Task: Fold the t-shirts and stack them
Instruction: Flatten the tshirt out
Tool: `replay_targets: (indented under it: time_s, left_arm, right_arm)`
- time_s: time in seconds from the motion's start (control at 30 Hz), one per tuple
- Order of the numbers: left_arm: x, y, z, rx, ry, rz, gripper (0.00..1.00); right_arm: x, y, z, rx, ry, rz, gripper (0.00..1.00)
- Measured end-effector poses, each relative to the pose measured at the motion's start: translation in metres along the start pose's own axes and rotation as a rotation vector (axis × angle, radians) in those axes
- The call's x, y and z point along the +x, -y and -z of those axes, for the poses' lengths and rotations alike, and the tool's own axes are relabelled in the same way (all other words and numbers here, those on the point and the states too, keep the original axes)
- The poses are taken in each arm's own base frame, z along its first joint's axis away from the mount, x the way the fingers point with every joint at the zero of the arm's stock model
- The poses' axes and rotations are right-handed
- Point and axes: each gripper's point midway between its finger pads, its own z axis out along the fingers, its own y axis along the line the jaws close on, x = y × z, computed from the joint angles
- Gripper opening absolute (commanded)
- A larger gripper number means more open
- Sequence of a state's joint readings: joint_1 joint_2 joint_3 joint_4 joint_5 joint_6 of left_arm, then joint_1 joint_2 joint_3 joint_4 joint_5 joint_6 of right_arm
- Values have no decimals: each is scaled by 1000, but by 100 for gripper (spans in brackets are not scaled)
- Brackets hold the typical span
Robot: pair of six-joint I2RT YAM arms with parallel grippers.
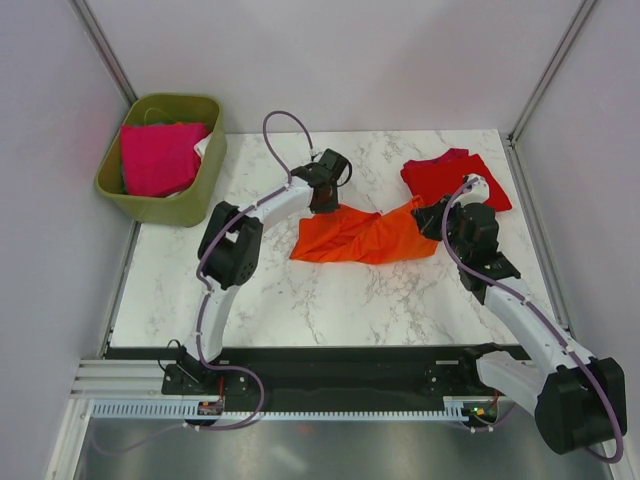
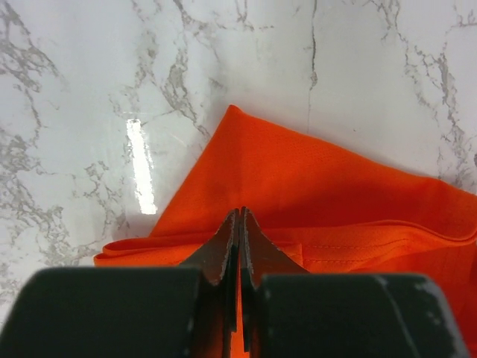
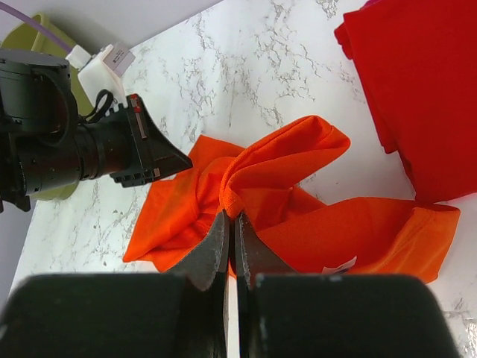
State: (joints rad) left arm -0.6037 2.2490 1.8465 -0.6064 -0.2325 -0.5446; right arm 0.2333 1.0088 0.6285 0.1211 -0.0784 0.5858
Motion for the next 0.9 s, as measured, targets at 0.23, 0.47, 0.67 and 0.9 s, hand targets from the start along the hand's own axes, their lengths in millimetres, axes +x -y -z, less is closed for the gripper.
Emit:
replay_targets:
  time_s: [0.23, 0.47, 0.67, 0.9]
  left_arm:
    - [1, -24, 16, -85, 36, 3, 23]
    - [-9, -14, 35, -32, 79, 16, 49]
    - [4, 4, 40, -12, 74, -21, 53]
    - [7, 17, 40, 25, 58, -29, 49]
  right_arm:
    - [2, 3, -2, 9, -6, 3, 0]
    - [4, 4, -3, 14, -13, 5, 0]
    - [7, 6, -5, 19, -22, 4, 0]
    - [8, 7, -6, 22, -26, 3, 0]
